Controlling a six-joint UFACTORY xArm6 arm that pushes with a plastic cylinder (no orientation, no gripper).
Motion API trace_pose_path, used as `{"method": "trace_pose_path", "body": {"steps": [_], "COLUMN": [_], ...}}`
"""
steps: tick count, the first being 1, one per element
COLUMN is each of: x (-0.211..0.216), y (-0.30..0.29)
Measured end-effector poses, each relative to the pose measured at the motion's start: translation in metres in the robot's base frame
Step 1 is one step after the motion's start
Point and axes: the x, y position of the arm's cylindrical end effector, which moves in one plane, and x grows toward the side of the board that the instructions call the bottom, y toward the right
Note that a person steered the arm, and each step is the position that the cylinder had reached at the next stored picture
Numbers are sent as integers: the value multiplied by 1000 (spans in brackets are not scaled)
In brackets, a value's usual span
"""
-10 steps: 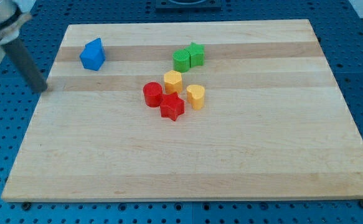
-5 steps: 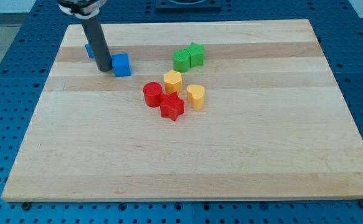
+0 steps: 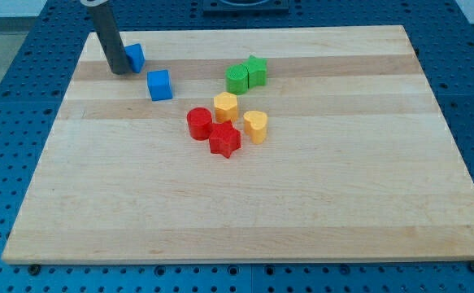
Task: Push the blue cube above the red circle
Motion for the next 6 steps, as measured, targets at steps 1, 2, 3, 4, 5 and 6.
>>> {"method": "trace_pose_path", "body": {"steps": [1,2,3,4,5,6], "x": [0,0,1,12,28,37], "y": [6,11,11,16,35,55]}}
